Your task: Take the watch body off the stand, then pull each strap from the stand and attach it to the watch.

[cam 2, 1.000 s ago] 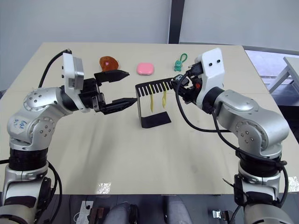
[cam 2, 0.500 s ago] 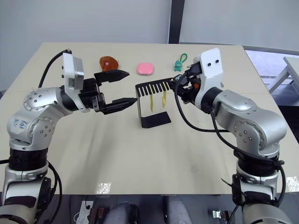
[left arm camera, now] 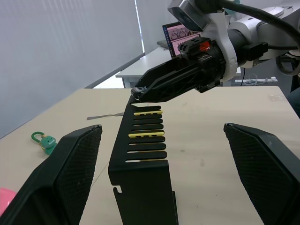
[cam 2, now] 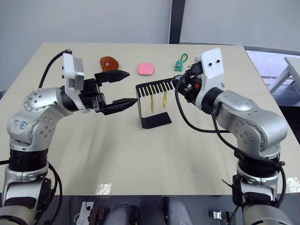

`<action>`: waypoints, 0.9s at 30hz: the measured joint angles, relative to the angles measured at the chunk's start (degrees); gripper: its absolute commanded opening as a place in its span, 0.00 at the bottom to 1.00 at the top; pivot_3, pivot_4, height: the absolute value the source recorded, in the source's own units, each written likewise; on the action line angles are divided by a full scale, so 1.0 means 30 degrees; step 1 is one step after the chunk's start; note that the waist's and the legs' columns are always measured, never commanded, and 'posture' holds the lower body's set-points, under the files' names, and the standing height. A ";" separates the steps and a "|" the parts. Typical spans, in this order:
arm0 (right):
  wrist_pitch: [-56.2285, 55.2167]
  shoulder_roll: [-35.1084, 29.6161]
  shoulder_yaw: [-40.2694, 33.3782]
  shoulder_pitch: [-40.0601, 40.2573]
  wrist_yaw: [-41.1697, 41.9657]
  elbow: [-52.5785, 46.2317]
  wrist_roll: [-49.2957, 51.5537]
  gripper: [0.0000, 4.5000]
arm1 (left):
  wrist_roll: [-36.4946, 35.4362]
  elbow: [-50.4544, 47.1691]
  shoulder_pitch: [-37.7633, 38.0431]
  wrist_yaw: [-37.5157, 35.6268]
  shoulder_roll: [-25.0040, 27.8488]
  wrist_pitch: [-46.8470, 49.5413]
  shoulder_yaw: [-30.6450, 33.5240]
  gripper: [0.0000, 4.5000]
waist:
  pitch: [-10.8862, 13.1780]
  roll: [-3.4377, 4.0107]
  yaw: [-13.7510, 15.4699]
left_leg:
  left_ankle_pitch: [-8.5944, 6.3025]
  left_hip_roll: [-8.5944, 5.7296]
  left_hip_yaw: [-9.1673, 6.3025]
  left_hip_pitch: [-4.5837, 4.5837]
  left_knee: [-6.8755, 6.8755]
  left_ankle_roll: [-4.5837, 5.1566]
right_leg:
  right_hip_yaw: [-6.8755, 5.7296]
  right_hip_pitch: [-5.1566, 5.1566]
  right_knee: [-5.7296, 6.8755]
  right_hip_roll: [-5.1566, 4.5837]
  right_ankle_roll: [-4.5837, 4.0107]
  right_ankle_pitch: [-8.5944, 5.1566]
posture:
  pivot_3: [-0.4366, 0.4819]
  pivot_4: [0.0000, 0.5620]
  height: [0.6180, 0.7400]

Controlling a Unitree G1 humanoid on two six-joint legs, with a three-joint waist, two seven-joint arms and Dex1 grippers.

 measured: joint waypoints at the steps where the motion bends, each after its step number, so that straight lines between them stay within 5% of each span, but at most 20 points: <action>1: 0.0029 -0.0008 -0.0163 0.0000 0.0000 -0.0126 0.0064 0.36 | -0.0023 -0.0054 0.0003 -0.0010 0.0000 0.0002 0.0000 1.00 | 0.0000 0.0000 0.0005 | 0.0000 0.0000 -0.0001 -0.0001 0.0000 0.0000 | 0.0000 0.0000 0.0000 0.0000 0.0000 0.0000 | 0.48 0.27 1.00; 10: 0.1029 -0.0722 -0.2986 0.0458 -0.0020 -0.2647 0.1750 0.36 | -0.2086 -0.1122 -0.0019 -0.0299 0.0266 0.1750 0.0287 1.00 | 0.0000 0.0000 0.0031 | 0.0000 0.0001 -0.0013 -0.0002 -0.0001 0.0000 | -0.0001 0.0002 -0.0001 -0.0002 0.0000 0.0000 | 0.48 0.27 1.00; 16: 0.1699 -0.1219 -0.5703 0.7030 -0.0763 -0.5073 0.1571 0.36 | -0.2542 -0.2444 0.0970 -0.1497 0.1167 0.1953 0.0095 1.00 | -0.0005 -0.0003 0.0212 | -0.0001 -0.0013 -0.0024 0.0006 -0.0015 0.0000 | 0.0015 0.0026 -0.0023 -0.0002 0.0001 0.0000 | 0.48 0.27 1.00; 27: -0.3104 0.0383 -0.2714 1.3075 -0.1257 -0.3337 -0.3482 0.36 | 0.0595 -0.2096 0.3211 -0.3862 0.1641 -0.0821 -0.2469 1.00 | 0.0000 0.0006 0.0081 | 0.0005 -0.0004 0.0003 0.0019 -0.0001 -0.0017 | 0.0051 0.0019 -0.0017 0.0059 0.0000 0.0006 | 0.48 0.27 1.00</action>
